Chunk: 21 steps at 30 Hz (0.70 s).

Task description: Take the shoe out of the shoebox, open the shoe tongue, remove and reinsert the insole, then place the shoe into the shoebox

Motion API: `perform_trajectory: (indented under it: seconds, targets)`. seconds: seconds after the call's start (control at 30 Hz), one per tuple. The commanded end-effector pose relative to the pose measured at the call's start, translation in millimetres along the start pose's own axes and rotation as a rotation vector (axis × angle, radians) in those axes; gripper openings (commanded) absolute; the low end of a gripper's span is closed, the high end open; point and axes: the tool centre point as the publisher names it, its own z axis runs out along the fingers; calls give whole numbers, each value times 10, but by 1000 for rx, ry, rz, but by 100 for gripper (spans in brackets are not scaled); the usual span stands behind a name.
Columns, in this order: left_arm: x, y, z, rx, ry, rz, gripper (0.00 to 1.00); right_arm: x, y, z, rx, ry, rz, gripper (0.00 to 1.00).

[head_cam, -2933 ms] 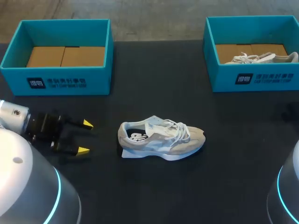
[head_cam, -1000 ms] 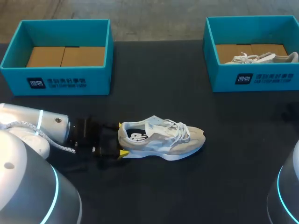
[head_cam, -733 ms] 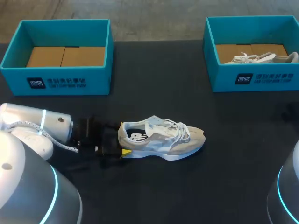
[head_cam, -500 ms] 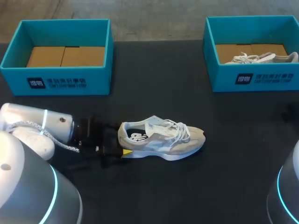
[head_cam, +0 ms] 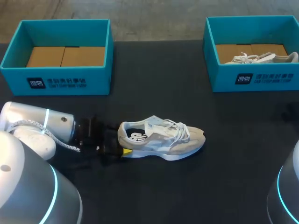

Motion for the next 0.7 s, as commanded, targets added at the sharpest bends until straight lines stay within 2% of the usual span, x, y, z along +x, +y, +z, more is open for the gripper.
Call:
perform_trajectory:
  seconds: [0.03, 0.23, 0.7]
  targets:
    - [-21, 29, 22, -7, 3, -5, 0, 3, 3, 3, 0, -1, 1, 100]
    - [-5, 17, 9, -3, 37, -11, 0, 3, 3, 3, 0, -1, 1, 100]
    - [-5, 17, 9, -3, 37, -11, 0, 3, 3, 3, 0, -1, 1, 100]
